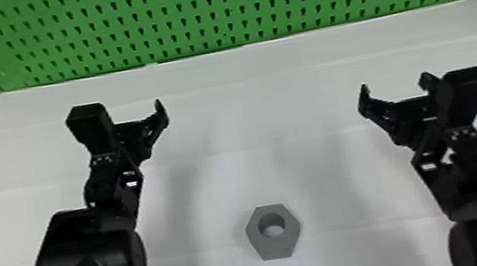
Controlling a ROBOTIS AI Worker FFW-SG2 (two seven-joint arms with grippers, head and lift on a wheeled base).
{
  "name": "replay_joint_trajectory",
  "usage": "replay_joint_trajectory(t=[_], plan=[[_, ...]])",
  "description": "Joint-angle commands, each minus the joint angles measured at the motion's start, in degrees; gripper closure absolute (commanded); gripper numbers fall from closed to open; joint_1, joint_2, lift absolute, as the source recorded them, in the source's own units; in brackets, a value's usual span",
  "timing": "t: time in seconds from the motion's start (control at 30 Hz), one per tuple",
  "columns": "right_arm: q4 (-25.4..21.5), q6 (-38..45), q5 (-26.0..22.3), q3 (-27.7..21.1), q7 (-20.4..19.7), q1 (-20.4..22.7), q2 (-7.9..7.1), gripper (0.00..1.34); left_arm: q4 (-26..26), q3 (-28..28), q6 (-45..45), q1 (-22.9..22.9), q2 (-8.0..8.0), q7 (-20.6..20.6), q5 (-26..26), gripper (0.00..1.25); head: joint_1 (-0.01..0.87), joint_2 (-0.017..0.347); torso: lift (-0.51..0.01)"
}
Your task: Pick up the hex nut
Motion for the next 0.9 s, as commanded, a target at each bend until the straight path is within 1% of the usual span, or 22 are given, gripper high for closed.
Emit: replay_joint_trajectory(t=[0.0,0.87], plan=[[0.00,0.00,-0.02,0.13,0.00,0.01,0.05,0.16,0.00,-0.06,-0.10,0.10,0.00,0.00,0.08,0.09,0.785,0.149,-0.089],[0.00,0.00,-0.29,0.39,0.00,0.10,0.05,0.16,0.00,-0.50,-0.28,0.18,0.00,0.00,0.16,0.09,0.785,0.149,-0.089]])
